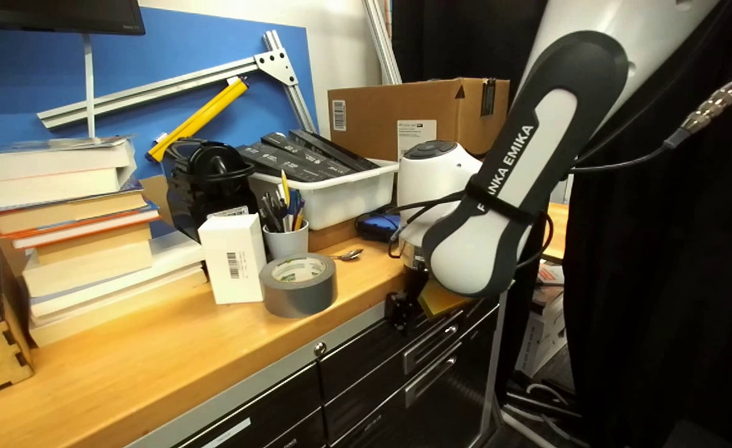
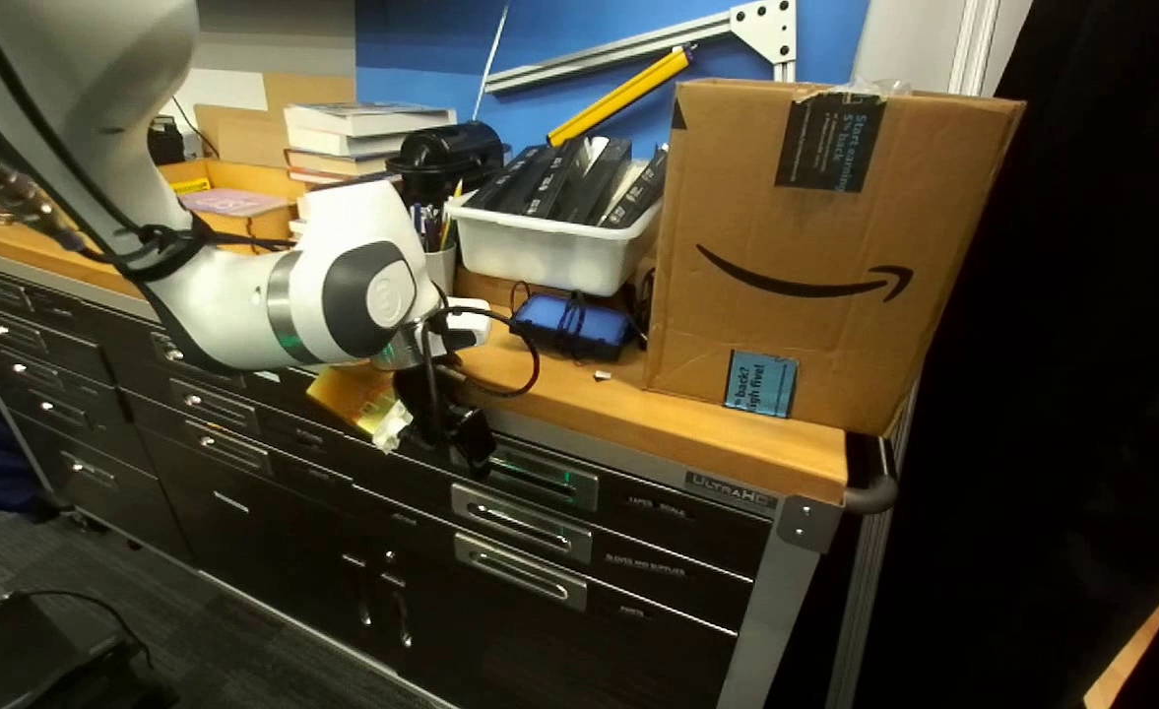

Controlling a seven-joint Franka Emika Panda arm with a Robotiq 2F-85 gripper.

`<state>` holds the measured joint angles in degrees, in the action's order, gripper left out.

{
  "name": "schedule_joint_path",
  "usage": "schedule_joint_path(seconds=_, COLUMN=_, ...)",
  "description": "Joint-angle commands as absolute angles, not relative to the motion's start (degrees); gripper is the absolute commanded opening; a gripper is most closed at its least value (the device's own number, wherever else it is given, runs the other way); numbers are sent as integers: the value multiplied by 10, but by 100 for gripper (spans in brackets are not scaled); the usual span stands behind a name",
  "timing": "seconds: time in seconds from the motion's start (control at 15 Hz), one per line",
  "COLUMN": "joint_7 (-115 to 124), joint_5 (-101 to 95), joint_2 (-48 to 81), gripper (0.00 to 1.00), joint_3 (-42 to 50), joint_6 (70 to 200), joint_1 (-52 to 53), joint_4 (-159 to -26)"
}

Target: Put the blue object in the drawer and then close it

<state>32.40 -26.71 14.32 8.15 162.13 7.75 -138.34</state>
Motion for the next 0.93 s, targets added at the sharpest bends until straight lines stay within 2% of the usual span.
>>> schedule_joint_path(seconds=0.0, joint_7=460, joint_5=-381, joint_2=100, gripper=100, joint_3=152, joint_6=1690, joint_1=127, joint_4=-1415)
schedule_joint_path(seconds=0.27, joint_7=472, joint_5=-377, joint_2=-11, gripper=100, joint_3=154, joint_6=1694, joint_1=114, joint_4=-1473)
schedule_joint_path(seconds=0.47, joint_7=310, joint_5=-211, joint_2=-91, gripper=100, joint_3=82, joint_6=1634, joint_1=74, joint_4=-1513)
schedule_joint_path(seconds=0.6, joint_7=218, joint_5=-109, joint_2=-154, gripper=100, joint_3=171, joint_6=1538, joint_1=195, joint_4=-1520)
schedule_joint_path(seconds=0.73, joint_7=129, joint_5=-9, joint_2=-191, gripper=100, joint_3=176, joint_6=1437, joint_1=199, joint_4=-1484)
schedule_joint_path(seconds=0.8, joint_7=176, joint_5=-39, joint_2=-130, gripper=100, joint_3=86, joint_6=1504, joint_1=113, joint_4=-1490)
schedule_joint_path(seconds=0.87, joint_7=143, joint_5=-5, joint_2=-154, gripper=100, joint_3=93, joint_6=1467, joint_1=122, joint_4=-1485)
